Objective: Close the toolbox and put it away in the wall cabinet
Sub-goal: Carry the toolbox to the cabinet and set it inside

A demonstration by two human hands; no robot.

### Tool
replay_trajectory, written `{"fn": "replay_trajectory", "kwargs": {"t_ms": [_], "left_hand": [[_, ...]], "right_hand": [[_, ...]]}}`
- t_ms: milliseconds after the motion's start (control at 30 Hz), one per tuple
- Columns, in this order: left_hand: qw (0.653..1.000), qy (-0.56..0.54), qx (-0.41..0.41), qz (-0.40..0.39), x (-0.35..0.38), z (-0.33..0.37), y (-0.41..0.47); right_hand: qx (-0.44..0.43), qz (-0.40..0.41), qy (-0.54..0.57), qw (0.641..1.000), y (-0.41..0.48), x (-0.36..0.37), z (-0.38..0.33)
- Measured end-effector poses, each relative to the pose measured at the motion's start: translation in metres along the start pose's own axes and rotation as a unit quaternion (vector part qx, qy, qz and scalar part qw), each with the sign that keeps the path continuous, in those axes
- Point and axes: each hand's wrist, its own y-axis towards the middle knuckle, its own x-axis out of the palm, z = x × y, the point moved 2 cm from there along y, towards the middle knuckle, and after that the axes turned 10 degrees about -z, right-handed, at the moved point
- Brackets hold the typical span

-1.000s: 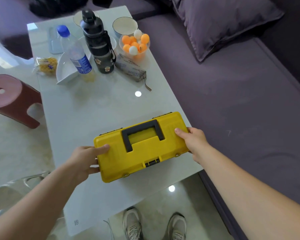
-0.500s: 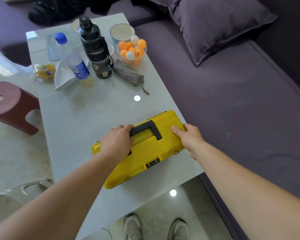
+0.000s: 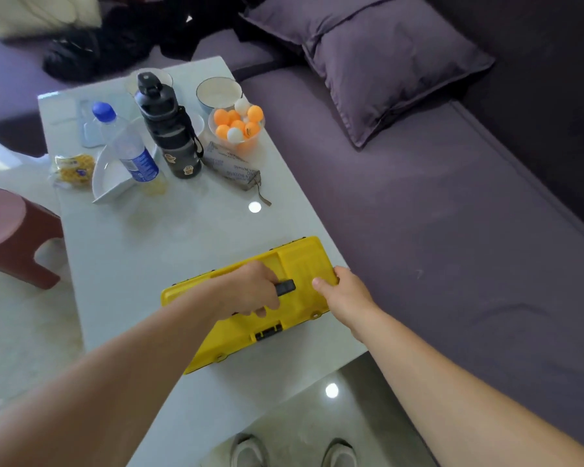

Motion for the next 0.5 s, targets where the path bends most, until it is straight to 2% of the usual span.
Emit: {"fn": "replay_trajectory", "kwargs": {"t_ms": [233,367,500], "left_hand": [[0.994,-0.108,-0.033,-0.003,-0.001,0.043,-0.036],[0.992,-0.118,-0.047,-0.017,-0.016,0.109,-0.100],[0.995,-0.094,-0.011,-0.013,-0.025,0.197,-0.178]], "right_hand": [[-0.049,-0.007,-0.141,0.989,-0.059,-0.020,-0.005],[-0.103,0.052,-0.156,0.981,-0.114,-0.061,-0.034],[-0.143,0.128,-0.161,0.968,-0.176,-0.126,-0.074]]}}
